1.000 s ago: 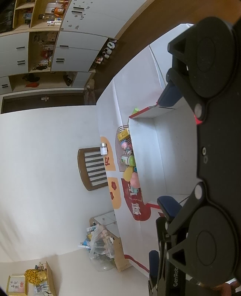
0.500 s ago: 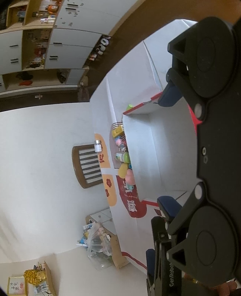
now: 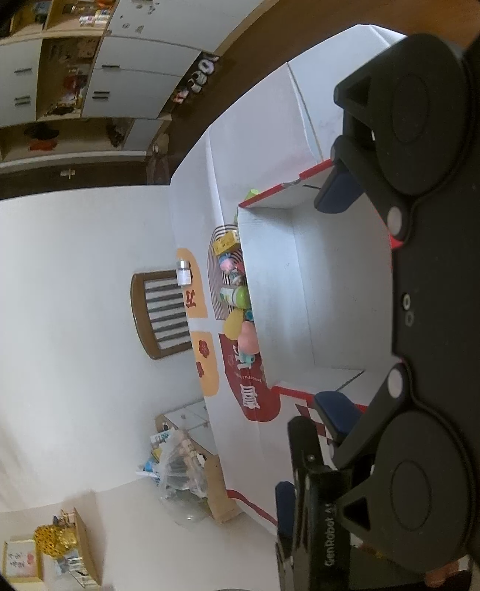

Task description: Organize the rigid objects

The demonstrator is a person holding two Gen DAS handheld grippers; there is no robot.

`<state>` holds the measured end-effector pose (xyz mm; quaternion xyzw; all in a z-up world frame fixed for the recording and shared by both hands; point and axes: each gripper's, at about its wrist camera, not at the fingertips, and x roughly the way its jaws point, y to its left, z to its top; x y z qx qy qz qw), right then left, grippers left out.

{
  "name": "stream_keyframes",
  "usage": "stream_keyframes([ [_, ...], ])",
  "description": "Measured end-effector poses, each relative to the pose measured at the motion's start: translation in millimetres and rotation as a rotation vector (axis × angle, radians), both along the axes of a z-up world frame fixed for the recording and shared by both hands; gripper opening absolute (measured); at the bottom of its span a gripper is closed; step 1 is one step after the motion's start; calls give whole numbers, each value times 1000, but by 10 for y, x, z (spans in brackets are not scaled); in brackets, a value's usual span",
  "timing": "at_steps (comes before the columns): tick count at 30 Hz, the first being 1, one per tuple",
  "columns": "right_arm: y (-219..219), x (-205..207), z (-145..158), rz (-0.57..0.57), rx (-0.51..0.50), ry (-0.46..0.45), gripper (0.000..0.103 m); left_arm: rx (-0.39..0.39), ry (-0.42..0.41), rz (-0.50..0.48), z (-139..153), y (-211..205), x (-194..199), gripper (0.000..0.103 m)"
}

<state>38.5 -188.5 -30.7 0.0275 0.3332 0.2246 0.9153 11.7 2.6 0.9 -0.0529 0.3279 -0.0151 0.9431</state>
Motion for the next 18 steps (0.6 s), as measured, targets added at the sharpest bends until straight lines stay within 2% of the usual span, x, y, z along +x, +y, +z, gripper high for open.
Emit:
stream_keyframes([
  [8,17,268,35,62,-33,-15,103,5,-6,46,-24,74,249,103],
  [18,-108,1218,80,173,-91,24,103,88,25,122,-106,247,939,103],
])
